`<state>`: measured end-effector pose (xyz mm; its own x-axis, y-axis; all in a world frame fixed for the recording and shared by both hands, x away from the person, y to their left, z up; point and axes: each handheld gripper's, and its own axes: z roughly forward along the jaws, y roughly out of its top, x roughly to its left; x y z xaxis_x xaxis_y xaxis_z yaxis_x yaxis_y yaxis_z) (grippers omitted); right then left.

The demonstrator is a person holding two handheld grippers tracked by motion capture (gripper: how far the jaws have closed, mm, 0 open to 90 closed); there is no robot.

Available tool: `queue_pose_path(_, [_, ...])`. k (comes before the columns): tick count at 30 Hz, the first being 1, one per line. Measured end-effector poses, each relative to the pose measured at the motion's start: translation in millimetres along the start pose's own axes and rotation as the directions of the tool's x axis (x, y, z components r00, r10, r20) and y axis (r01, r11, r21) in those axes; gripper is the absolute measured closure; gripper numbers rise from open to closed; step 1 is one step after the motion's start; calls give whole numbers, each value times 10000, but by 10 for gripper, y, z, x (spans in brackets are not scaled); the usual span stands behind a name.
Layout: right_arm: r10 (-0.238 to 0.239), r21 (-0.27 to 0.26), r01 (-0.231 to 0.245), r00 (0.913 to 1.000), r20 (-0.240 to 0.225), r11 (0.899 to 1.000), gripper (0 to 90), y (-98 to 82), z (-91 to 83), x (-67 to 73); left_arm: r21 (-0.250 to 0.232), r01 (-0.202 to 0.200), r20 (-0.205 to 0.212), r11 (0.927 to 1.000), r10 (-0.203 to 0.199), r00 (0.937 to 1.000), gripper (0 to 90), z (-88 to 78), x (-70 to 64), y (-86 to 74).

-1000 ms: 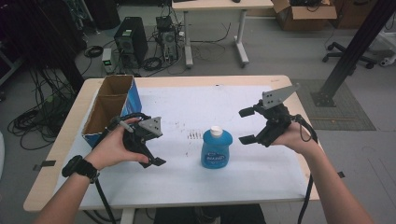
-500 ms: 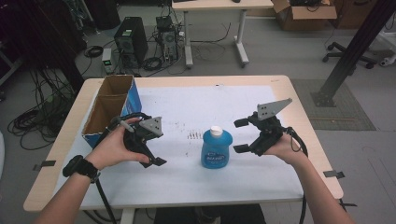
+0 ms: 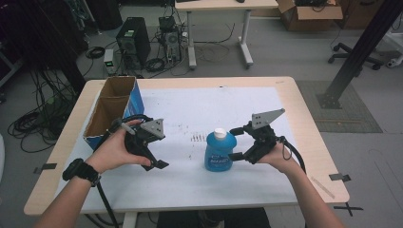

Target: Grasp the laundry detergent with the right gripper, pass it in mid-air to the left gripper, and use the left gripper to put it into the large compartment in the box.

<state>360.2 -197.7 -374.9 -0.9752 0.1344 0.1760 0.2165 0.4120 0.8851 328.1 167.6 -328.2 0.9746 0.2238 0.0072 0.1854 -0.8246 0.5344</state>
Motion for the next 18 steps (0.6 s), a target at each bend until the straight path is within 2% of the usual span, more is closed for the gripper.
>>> queue_pose_path(8, [-11, -167, 11, 10000, 10, 9999, 54, -39, 173, 18, -8, -22, 19, 10000, 22, 10000, 37, 8, 4, 15])
queue_pose_path(18, [-44, -233, 43, 10000, -16, 9997, 86, -53, 294, 19, -12, -43, 18, 10000, 43, 10000, 36, 10, 2, 21])
